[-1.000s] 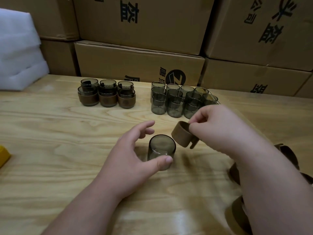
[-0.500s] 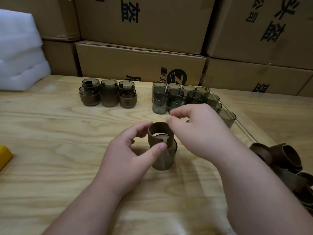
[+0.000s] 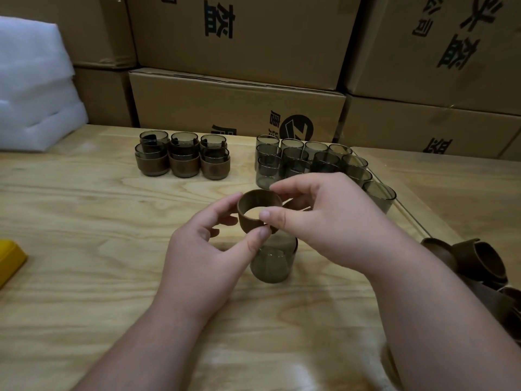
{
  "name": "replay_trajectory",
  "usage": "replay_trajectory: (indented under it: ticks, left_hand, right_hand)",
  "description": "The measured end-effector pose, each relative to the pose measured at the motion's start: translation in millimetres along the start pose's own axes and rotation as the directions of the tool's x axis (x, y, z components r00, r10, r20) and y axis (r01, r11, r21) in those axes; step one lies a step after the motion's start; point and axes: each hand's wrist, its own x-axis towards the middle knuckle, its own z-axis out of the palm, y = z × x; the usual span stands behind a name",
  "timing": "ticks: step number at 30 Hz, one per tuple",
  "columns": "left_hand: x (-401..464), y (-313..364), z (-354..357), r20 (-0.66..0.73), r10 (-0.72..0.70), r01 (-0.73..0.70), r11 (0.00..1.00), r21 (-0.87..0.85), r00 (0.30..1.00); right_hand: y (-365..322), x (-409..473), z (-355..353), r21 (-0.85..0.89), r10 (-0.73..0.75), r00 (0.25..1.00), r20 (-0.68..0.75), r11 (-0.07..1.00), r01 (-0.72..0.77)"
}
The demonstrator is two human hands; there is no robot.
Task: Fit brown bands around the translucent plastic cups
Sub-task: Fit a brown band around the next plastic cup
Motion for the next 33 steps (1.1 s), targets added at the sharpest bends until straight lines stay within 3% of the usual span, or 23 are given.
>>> replay_trajectory:
  ticks: [9,20,25,33]
  left_hand:
    - [-1.2,2.6,-1.4,-0.032,0.089,-0.088,0.996,0.035,0.996]
    - [-1.0,2.4,-0.8,-0.072,0.099,-0.093,0.992,0.087,0.992]
    - [-1.8,0.7,0.4,-0.089,0.079,-0.072,0.994,0.083,0.993]
    - [-1.0,1.0,1.9,-0.071,0.048,-0.047,0.999,0.007,0.996]
  right_hand:
    - [3.5,-0.5,-6.7,0.086,-0.002,0.994,0.108,0.996,-0.007]
    - [4.0,-0.2,-4.1,0.030,0.003,0.998,0.060,1.000,-0.005]
    - [7.8,3.3,-0.4,-0.041,-0.021,0.997,-0.075,0.999,0.018]
    - [1.2,-0.1,-2.5,0.077,-0.040,0.997,0.072,0.996,0.035]
